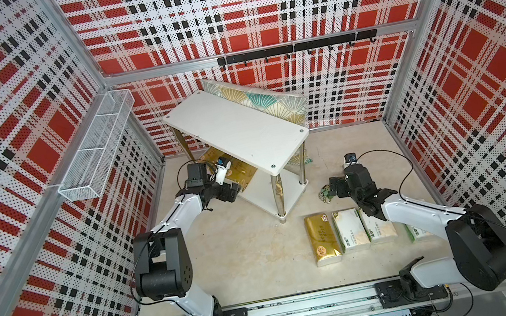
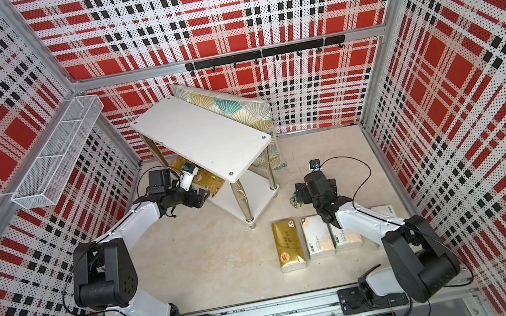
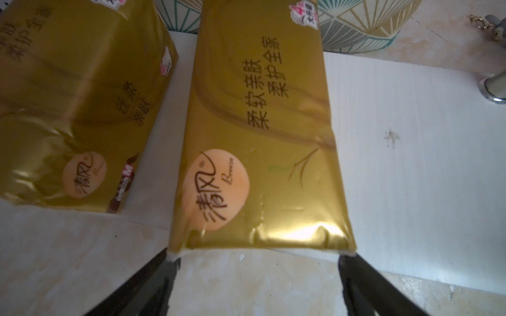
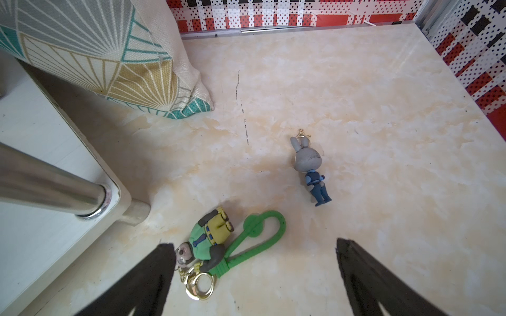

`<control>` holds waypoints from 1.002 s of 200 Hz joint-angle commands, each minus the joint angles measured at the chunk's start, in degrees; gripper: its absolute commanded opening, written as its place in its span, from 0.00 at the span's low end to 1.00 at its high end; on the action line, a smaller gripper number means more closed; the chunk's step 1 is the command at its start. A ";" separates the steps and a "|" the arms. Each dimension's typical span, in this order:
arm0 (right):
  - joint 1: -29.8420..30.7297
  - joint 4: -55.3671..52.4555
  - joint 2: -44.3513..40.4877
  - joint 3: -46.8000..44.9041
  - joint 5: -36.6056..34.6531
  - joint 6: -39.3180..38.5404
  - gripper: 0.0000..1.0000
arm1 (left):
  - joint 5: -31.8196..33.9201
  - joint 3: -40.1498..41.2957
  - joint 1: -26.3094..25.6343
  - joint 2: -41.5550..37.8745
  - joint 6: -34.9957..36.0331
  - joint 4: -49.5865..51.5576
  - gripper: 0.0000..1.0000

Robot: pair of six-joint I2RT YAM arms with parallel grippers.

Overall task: Place the tissue boxes on the shelf by color
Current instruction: Pick up the box of tissues from the center of the board.

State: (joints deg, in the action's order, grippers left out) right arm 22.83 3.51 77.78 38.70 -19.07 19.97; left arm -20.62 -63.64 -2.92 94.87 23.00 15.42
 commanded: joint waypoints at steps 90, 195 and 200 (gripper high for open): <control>0.38 0.88 -0.86 0.06 0.35 -0.58 1.00 | 0.76 1.38 0.81 -3.23 -1.54 -1.01 0.95; 0.38 0.89 -0.52 0.28 0.53 -0.74 1.00 | 5.15 1.93 0.83 -8.61 -3.42 -0.43 0.95; 0.37 0.90 -0.51 0.30 0.61 -0.72 1.00 | 5.59 1.92 0.85 -9.09 -3.56 -0.33 0.95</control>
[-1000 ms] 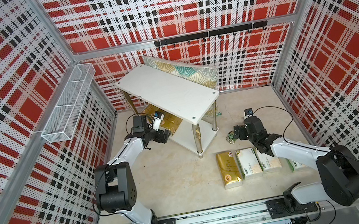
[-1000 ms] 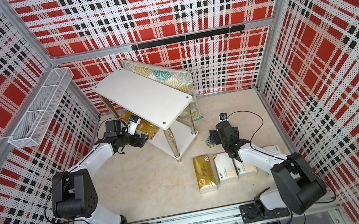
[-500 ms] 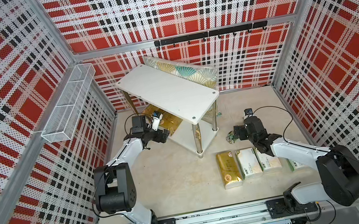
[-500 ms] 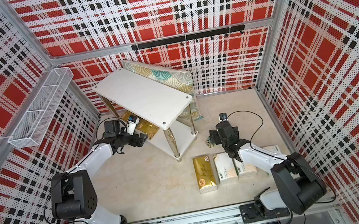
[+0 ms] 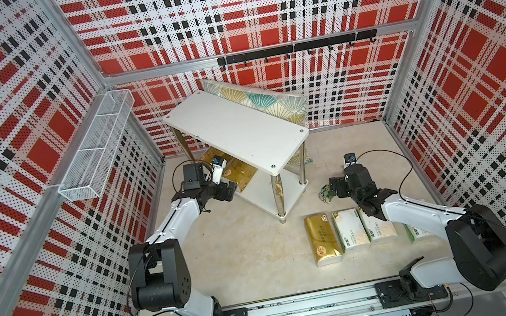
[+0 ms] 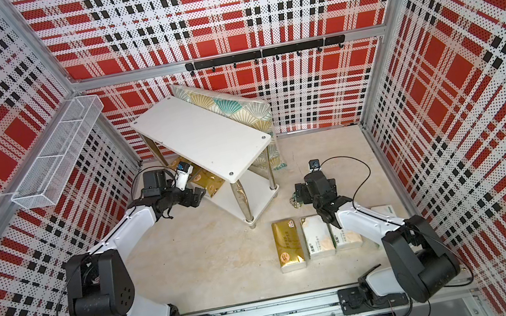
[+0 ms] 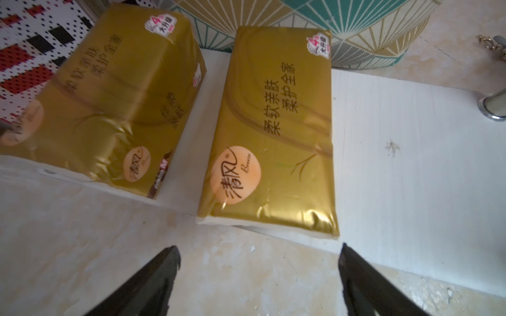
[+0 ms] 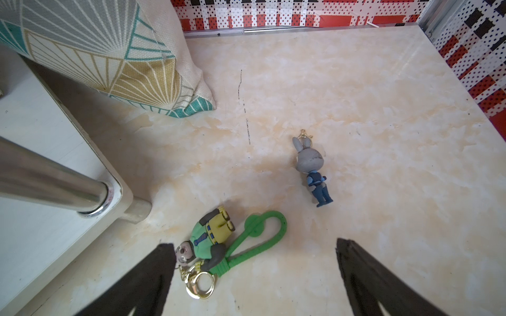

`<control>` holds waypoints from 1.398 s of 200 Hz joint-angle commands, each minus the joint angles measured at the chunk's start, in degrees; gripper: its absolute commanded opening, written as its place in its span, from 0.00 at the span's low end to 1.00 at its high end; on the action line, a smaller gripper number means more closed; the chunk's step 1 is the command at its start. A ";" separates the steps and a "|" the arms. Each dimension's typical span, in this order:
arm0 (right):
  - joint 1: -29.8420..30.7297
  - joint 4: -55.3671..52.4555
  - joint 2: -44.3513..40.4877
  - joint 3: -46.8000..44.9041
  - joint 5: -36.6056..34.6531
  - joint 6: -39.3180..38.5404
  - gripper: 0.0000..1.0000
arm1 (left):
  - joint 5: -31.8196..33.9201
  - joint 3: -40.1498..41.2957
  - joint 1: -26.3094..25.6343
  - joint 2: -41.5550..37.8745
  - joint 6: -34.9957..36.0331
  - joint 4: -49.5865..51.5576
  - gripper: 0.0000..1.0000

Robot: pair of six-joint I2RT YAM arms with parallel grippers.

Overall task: Place the tissue boxes on the shelf by color
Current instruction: Pick up the box of tissues from the center of the board.

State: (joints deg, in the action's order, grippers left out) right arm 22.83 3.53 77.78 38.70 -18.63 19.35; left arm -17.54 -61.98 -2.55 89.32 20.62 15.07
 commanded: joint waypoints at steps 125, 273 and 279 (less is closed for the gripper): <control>0.43 -0.05 0.06 0.72 1.24 0.07 1.00 | 16.51 13.83 -5.56 -21.77 -34.03 -2.00 0.93; 0.37 -3.17 -0.21 0.83 0.90 0.90 1.00 | 44.96 22.65 -52.76 -25.59 -65.53 5.97 0.99; 0.37 -3.43 -0.09 0.97 0.88 0.96 1.00 | 45.34 22.33 -54.19 -24.61 -66.31 5.89 0.99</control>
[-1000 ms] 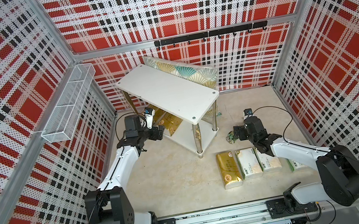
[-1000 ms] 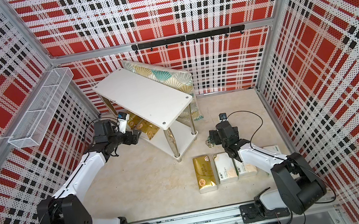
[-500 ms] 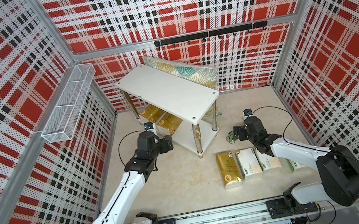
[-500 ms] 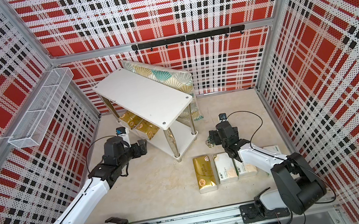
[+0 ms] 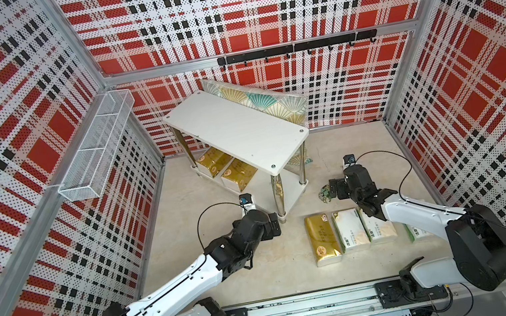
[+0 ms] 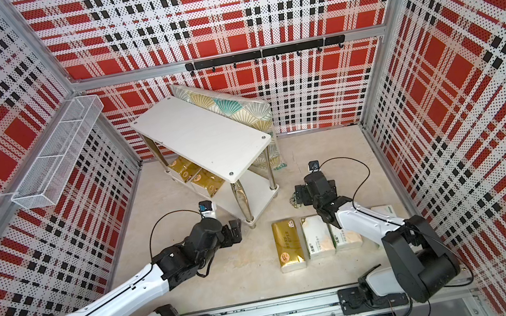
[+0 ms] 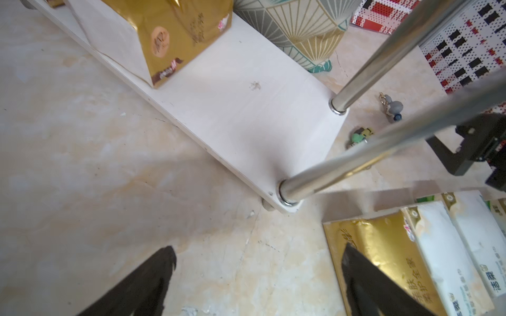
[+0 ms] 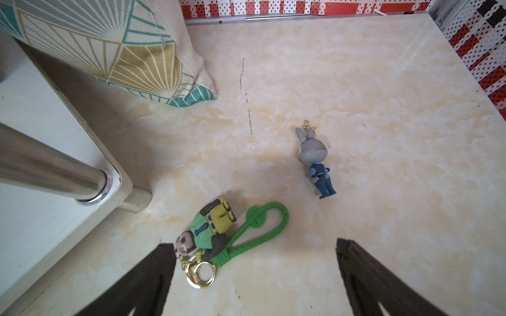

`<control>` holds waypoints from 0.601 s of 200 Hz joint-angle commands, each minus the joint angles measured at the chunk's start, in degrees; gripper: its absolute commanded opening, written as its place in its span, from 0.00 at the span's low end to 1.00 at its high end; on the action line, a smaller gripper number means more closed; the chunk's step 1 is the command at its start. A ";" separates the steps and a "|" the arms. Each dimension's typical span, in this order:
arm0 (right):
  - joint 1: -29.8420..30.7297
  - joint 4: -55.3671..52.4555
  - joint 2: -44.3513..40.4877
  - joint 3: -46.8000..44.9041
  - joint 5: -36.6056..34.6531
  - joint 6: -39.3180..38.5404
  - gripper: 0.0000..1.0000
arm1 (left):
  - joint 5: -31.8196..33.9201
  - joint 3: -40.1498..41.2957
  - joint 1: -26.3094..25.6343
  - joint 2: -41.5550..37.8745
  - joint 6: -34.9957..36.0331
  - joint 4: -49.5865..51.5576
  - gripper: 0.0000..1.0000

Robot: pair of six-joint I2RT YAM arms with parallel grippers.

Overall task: Place the tissue boxes on the shelf by color
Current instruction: Pick up the box of tissues from the center of the board.

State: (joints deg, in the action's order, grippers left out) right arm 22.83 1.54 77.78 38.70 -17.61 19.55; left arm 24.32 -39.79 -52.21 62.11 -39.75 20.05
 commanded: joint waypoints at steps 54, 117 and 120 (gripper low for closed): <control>0.35 -2.82 -0.08 1.85 -1.11 0.93 1.00 | 7.43 -5.05 -15.08 11.95 -14.67 1.66 0.99; -0.06 -3.14 0.53 2.60 -1.39 0.14 1.00 | 12.87 -15.95 -23.29 23.23 -20.81 6.83 0.99; -0.09 -3.17 0.61 2.65 -1.25 0.14 1.00 | 12.92 -16.42 -23.51 23.62 -21.07 6.97 0.99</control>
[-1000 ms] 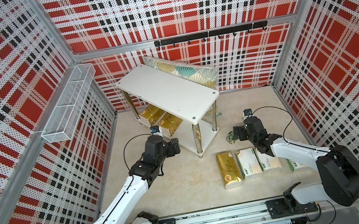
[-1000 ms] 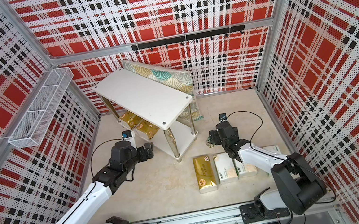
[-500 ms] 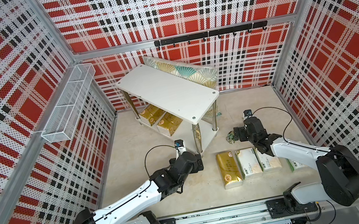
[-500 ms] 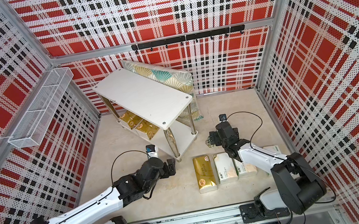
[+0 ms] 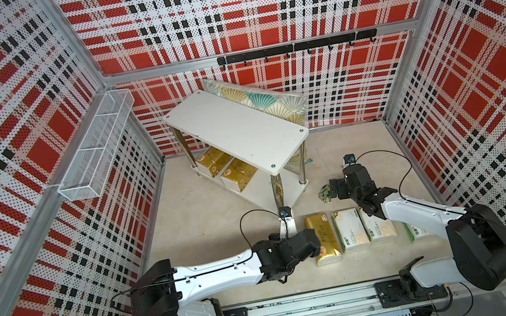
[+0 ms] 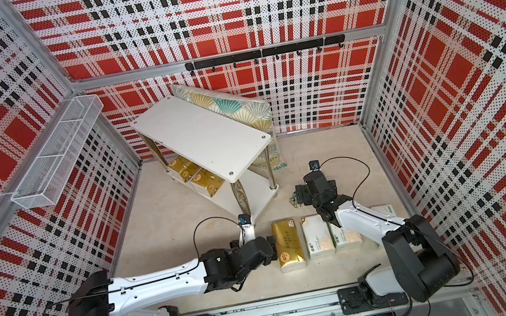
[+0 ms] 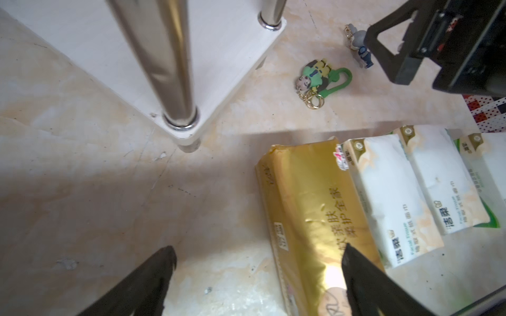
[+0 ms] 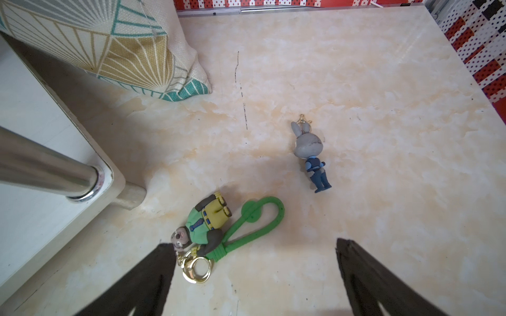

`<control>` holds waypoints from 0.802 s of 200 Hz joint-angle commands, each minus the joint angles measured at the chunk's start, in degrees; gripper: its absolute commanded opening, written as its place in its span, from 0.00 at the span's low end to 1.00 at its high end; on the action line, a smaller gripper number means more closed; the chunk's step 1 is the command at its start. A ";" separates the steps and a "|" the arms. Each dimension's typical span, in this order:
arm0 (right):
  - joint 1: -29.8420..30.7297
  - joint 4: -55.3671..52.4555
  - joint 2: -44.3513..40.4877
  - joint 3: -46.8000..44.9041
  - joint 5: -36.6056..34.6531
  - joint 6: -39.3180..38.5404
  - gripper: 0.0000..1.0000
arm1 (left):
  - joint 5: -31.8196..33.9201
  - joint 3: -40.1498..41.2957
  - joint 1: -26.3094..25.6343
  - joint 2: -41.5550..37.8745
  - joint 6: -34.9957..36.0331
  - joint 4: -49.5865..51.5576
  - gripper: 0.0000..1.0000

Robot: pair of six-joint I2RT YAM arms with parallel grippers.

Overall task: Place the tissue boxes on the shelf by color
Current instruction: Pick up the box of tissues from the center of the board.

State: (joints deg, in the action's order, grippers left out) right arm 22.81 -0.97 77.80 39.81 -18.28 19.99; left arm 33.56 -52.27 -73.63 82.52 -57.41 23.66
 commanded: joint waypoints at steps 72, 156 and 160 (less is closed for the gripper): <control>-0.18 -1.36 2.35 3.64 -0.84 -0.40 1.00 | 1.02 -10.50 -5.55 11.33 -6.98 3.64 0.99; -0.37 -0.41 1.30 1.12 -2.08 0.48 1.00 | 1.02 -13.07 -7.32 17.47 -9.89 5.01 0.99; -0.37 -0.28 1.30 1.08 -2.01 0.48 1.00 | 0.91 -13.19 -7.32 17.64 -9.90 5.04 0.99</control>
State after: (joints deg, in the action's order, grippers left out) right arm 22.70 -1.85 79.77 42.06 -19.64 19.68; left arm 34.50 -63.24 -80.34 98.98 -65.87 27.22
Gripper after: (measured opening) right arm 0.999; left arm 0.990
